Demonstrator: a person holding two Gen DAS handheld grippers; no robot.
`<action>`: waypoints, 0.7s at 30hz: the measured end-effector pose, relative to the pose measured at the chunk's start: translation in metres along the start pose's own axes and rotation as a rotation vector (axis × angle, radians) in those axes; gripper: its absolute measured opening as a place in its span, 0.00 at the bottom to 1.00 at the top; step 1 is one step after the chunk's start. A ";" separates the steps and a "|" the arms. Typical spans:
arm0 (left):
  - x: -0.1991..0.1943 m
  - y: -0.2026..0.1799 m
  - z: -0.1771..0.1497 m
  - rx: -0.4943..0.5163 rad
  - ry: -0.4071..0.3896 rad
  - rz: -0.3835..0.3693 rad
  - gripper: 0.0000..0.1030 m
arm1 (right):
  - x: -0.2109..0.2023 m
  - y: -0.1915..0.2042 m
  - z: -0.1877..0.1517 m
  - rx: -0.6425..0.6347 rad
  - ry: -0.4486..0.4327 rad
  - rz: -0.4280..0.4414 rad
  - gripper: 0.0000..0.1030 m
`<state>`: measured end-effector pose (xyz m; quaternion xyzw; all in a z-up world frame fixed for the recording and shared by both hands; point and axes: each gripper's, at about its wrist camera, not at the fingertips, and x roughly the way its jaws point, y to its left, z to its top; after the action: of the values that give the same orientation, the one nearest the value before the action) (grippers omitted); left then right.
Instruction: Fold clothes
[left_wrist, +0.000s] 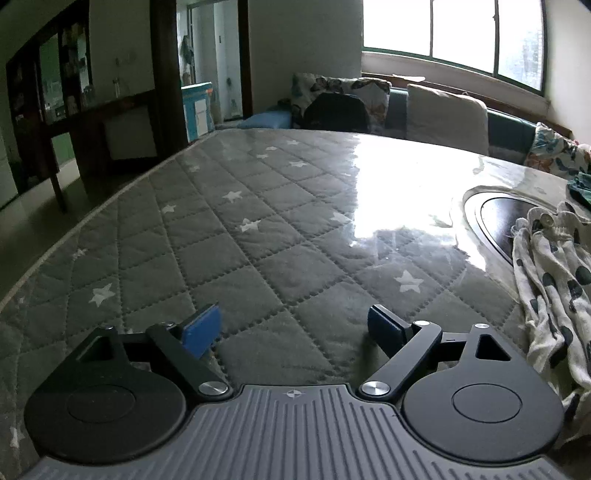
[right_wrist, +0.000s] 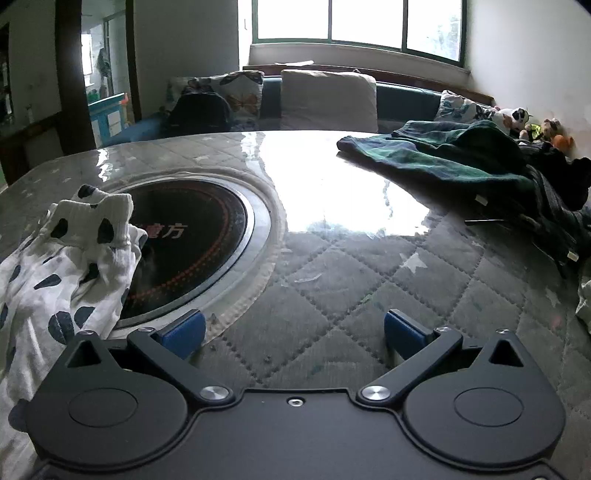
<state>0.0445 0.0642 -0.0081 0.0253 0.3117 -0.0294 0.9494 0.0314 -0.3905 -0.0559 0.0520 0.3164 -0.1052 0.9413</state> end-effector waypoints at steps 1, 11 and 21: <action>0.001 0.001 0.001 0.000 0.001 0.003 0.86 | 0.000 -0.001 0.000 0.000 0.000 0.001 1.00; 0.011 0.004 0.008 -0.015 0.017 0.003 0.89 | -0.002 0.000 0.001 0.004 0.000 0.005 1.00; 0.015 0.006 0.006 -0.031 0.020 0.005 0.93 | -0.002 -0.005 0.000 0.005 -0.001 0.005 1.00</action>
<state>0.0611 0.0688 -0.0120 0.0118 0.3216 -0.0220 0.9465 0.0284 -0.3946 -0.0549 0.0551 0.3157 -0.1035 0.9416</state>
